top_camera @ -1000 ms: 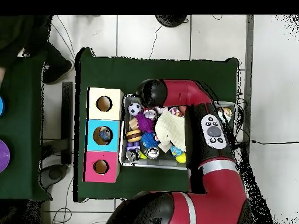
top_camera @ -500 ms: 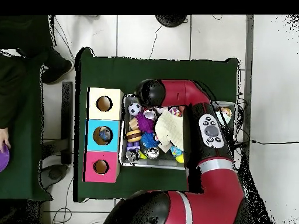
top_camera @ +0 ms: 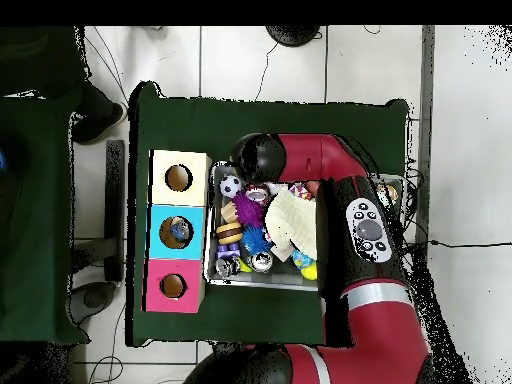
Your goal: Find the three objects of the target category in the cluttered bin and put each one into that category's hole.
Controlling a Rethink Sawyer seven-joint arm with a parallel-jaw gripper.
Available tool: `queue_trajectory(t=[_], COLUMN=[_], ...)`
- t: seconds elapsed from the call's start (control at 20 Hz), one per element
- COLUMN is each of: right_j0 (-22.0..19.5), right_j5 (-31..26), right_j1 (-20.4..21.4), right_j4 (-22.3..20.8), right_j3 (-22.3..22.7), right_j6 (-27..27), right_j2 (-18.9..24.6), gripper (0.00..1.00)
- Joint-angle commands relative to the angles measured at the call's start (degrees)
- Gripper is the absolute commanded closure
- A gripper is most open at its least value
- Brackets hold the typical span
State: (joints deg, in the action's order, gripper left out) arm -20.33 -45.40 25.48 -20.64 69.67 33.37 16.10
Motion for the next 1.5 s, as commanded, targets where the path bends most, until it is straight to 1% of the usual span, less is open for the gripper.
queue_trajectory(t=[0.05, 0.15, 0.3, 0.45, 0.6, 0.65, 0.8, 0.85, 0.95, 1.1, 1.2, 1.25, 1.5], right_j0=[0.8, 0.8, 0.4, 0.9, 0.5, 1.0, 1.2, 1.4, 1.9, 1.5, 0.1, -1.0, -2.6], right_j5=[-2.7, -3.5, -6.5, -12.2, -14.0, -15.9, -17.9, -20.1, -22.6, -21.9, -18.4, -16.2, -13.7], right_j1=[4.9, 5.1, 2.1, -1.4, -2.1, -2.2, -2.7, -3.6, -4.2, -4.0, -3.3, -2.7, -2.0], right_j4=[0.1, 0.1, -0.8, -1.3, -1.9, -1.9, -2.6, -2.9, -3.8, -3.7, -2.1, -0.7, 0.9], right_j3=[5.2, 6.6, 7.1, 1.3, 0.5, -0.9, -1.7, -3.8, -5.0, -4.6, -2.7, -1.4, 0.3], right_j6=[7.7, 7.6, 4.8, 2.0, 0.3, -0.1, -0.8, -1.2, -1.8, -1.8, -1.4, -1.3, -1.5], right_j2=[-0.6, -0.8, -0.7, -0.7, -0.6, -0.4, -0.6, -0.7, -1.0, -0.4, 1.5, 3.0, 5.1], gripper=[0.00, 0.00, 0.00, 0.00, 0.00, 0.00, 0.00, 0.00, 0.00, 0.00, 0.00, 0.00, 0.00])
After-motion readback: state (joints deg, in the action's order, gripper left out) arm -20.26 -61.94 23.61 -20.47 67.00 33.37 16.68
